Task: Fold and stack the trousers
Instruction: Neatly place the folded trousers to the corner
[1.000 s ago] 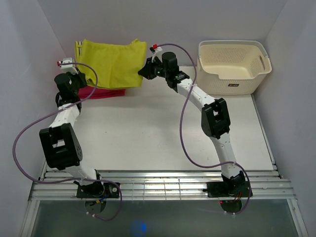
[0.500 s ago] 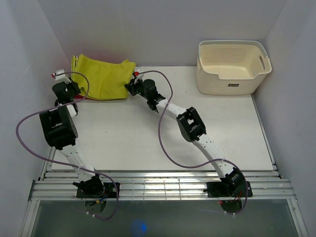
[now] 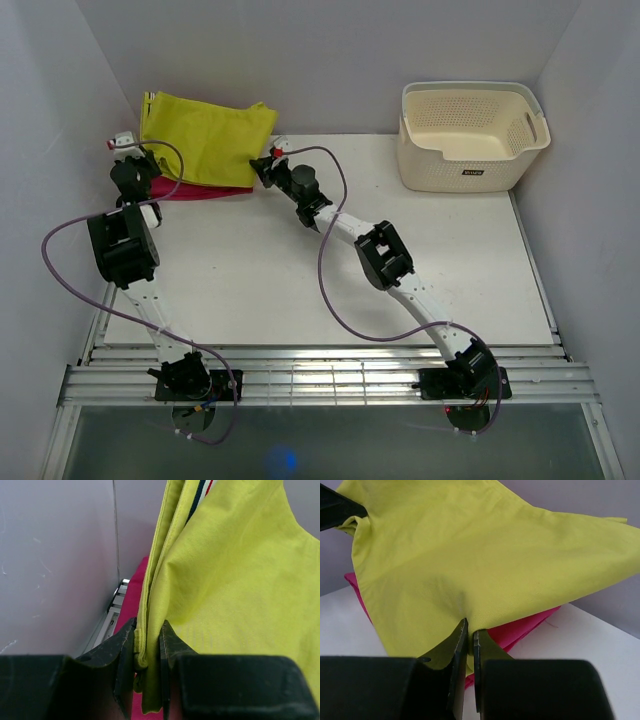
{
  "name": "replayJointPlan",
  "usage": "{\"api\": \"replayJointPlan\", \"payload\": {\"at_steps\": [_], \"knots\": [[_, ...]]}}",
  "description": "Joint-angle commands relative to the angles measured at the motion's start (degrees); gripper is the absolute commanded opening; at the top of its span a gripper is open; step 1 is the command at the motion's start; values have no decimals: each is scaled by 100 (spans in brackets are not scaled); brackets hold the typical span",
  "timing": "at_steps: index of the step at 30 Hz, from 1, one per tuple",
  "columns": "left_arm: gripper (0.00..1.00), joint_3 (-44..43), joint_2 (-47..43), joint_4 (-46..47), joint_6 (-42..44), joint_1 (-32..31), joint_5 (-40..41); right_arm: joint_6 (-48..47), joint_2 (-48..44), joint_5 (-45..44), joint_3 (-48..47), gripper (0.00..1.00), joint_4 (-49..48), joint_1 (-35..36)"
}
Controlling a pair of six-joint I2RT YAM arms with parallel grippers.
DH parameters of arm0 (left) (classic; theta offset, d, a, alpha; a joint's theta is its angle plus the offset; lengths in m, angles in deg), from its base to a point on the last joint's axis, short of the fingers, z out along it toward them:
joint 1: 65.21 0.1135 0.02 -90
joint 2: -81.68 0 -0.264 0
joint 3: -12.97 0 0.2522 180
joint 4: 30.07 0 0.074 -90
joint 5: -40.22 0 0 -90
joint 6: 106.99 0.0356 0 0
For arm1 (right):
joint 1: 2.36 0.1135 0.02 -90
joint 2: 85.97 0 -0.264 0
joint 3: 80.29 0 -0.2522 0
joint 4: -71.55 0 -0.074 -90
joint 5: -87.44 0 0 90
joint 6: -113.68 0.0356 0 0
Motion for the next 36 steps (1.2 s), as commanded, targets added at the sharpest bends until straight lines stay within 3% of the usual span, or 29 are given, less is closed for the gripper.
{"api": "replayJointPlan", "payload": {"at_steps": [1,6,7,8,11,12,15,17,18,20,21,23,24,28,31,34,36], "knots": [[0,-226,-177,628,395,225,886,-210,110,-482,-108,8,-953,-186],[0,21,-20,761,737,366,1149,-324,331,-482,-126,8,-1226,-168],[0,-40,155,690,773,384,1254,-298,331,-482,-109,12,-1243,-168],[0,-102,235,507,774,392,1325,-307,331,-482,-108,18,-1252,-168],[0,-436,622,145,888,410,1562,-324,331,-649,-65,55,-1270,-185],[0,-515,710,49,957,410,1641,-324,261,-701,-47,74,-1253,-212],[0,-814,1044,-364,1046,410,1870,-237,-98,-772,286,97,-1130,-299],[1,-1138,1254,-803,1046,401,1905,-193,-371,-677,628,90,-1024,-352],[9,-1235,1290,-961,1029,401,1888,-192,-799,-676,847,90,-928,-422],[34,-1315,1256,-1269,985,401,1722,-149,-1284,-545,1586,90,-744,-519],[56,-1333,1134,-1453,976,401,1590,-122,-1756,-483,1762,90,-560,-598],[77,-1272,896,-2051,836,401,1196,-35,-2225,-230,2305,90,-113,-738],[96,-1263,660,-2288,826,393,1063,-43,-2653,-140,2457,90,64,-791],[98,-1166,-18,-3465,756,384,1096,-104,-3684,149,3098,90,1285,-1029],[98,-1306,-483,-5138,808,401,1202,-236,-4493,624,3591,90,2269,-1275],[98,-1535,-782,-6590,887,419,1045,-350,-5065,1002,3566,90,3718,-1495],[98,-1518,-967,-7086,967,428,1027,-516,-5372,1257,3530,90,4387,-1679]]}}
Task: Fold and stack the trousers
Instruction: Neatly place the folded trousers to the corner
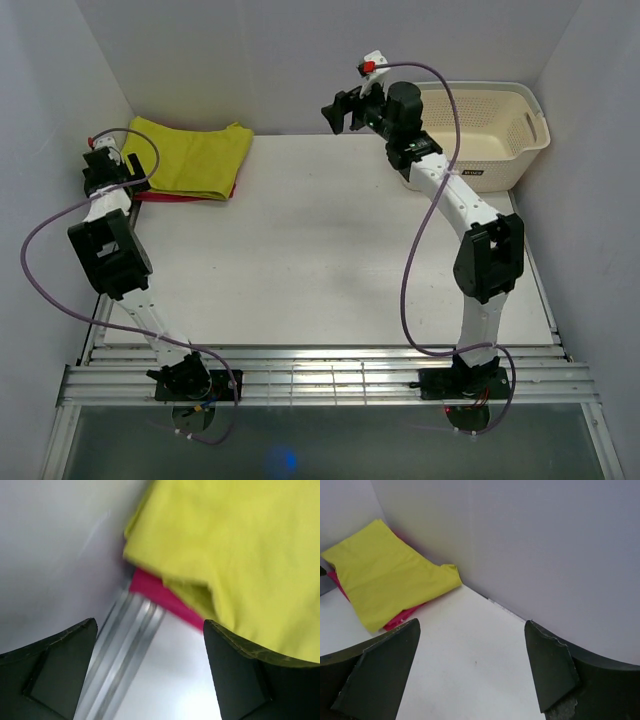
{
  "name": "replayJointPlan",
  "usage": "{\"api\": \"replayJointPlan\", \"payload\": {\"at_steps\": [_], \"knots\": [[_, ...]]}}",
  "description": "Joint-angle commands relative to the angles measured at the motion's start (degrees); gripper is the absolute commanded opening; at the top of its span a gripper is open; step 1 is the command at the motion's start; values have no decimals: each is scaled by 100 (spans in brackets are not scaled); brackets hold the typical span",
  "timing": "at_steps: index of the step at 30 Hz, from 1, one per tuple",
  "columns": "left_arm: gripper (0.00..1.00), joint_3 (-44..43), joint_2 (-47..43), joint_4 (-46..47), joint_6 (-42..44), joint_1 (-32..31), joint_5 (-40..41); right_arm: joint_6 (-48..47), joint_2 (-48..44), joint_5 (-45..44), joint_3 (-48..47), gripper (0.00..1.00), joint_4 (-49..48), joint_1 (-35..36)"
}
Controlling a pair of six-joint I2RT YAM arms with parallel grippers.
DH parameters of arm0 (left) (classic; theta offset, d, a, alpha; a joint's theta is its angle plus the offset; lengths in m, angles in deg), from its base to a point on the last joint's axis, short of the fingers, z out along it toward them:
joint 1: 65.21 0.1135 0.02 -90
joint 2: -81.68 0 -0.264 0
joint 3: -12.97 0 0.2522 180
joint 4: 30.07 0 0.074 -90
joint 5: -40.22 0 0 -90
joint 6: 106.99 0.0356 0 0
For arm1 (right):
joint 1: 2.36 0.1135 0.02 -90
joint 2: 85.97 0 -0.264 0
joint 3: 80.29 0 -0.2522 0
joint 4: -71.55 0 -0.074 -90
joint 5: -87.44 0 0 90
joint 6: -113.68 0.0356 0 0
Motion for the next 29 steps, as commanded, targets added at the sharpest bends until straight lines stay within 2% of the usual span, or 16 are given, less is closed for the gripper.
{"api": "replayJointPlan", "payload": {"at_steps": [1,3,5,8,11,16,20,22,24,29], "knots": [[98,9,-871,-2242,165,47,-188,-303,-326,672,33,90,2370,-235],[98,238,-1223,-2446,392,65,-610,-330,-703,1041,173,90,2832,-471],[98,564,-1819,-2666,586,74,-1189,-522,-1316,1392,900,90,3079,-708],[98,565,-2252,-3359,1008,56,-1970,-1083,-2012,1351,1752,90,3726,-972],[98,564,-2543,-4256,1358,-154,-2385,-1331,-2505,1367,2508,90,4456,-1350],[98,1547,-3456,-4539,1422,-531,-2703,-1437,-3253,1675,3819,90,4749,-1966],[98,2444,-4107,-4364,1141,-1601,-2449,-1394,-3990,1693,4620,90,4758,-2274],[98,2725,-4309,-4276,921,-1867,-2387,-1385,-4202,1684,4944,90,4750,-2327],[98,2806,-4345,-4240,755,-2078,-2360,-1359,-4492,1631,5112,90,4741,-2353],[98,2710,-4424,-4205,719,-2141,-2632,-1236,-4949,1640,5447,90,4749,-2362]]}}
